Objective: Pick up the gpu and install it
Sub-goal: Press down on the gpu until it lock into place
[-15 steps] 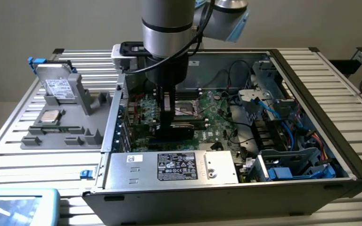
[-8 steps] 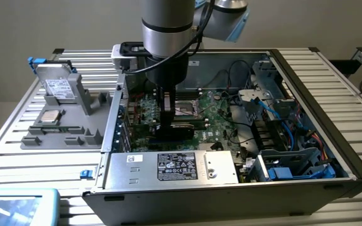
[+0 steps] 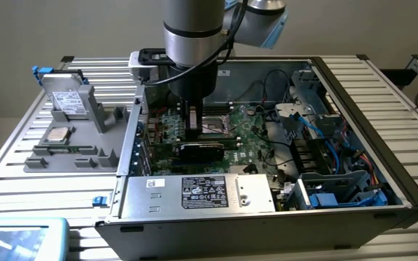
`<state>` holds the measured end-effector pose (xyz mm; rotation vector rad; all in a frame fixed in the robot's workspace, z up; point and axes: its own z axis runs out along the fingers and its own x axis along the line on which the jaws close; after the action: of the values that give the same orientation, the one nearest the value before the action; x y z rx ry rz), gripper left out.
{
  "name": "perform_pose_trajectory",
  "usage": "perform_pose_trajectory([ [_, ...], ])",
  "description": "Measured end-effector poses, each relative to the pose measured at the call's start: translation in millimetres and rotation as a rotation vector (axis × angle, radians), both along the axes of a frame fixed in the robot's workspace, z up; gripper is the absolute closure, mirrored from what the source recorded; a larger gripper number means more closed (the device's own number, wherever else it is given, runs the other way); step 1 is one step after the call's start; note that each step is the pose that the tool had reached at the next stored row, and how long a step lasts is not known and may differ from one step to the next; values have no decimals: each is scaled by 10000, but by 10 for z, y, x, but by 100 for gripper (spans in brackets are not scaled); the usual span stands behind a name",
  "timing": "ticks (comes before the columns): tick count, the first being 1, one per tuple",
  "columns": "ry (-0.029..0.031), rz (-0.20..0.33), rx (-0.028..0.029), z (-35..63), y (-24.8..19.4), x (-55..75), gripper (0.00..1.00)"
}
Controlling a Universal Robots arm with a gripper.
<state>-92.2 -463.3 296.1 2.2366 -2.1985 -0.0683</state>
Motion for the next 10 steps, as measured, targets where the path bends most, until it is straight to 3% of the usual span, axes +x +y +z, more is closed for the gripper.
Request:
perform_pose_trajectory([
  [1,-5,0,0,0,0,0,72],
  [3,-14,0,0,0,0,0,84],
  [5,-20,-1,-17,-4,3,-6,88],
  [7,-36,-1,-63,-24,16,-41,88],
  [10,-79,-1,-75,-59,43,-97,88],
])
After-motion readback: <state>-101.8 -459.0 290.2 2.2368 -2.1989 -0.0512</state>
